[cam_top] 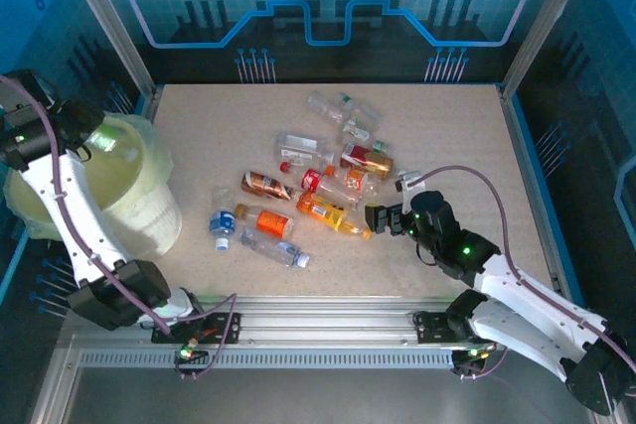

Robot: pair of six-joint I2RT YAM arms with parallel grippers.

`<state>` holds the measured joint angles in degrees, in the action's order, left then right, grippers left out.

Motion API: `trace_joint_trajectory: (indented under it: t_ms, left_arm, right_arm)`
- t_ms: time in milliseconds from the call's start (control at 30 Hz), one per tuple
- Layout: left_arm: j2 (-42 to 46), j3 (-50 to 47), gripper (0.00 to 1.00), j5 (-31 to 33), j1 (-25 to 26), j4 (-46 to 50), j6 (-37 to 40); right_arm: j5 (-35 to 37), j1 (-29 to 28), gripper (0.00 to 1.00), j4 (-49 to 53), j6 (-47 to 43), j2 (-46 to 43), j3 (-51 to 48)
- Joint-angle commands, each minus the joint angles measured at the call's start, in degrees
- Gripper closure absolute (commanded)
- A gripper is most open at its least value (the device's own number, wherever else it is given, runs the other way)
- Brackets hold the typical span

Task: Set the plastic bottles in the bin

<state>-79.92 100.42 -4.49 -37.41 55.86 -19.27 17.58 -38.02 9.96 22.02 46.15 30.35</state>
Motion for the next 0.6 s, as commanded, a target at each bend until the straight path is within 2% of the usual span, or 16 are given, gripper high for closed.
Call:
trace_joint_trajectory:
  t_ms: [0, 267, 567]
  left_arm:
    - [-1.6, -2.8, 0.41, -10.2, -0.5, -0.3, -2.8]
    - [-3.4, -10.3, 0.4, -16.0, 0.1, -9.7, -10.0]
    - [-3.4, -16.6, 0.33, -14.8, 2.0, -16.9, -15.5]
  right_arm:
    - [0.3, 0.8, 0.0, -1.2, 1.5, 0.6, -0.5]
    - [0.1, 1.2, 0.0, -3.1, 4.1, 2.6, -1.7]
    - [-1.4, 1.4, 0.0, -3.7, 4.6, 5.7, -1.8]
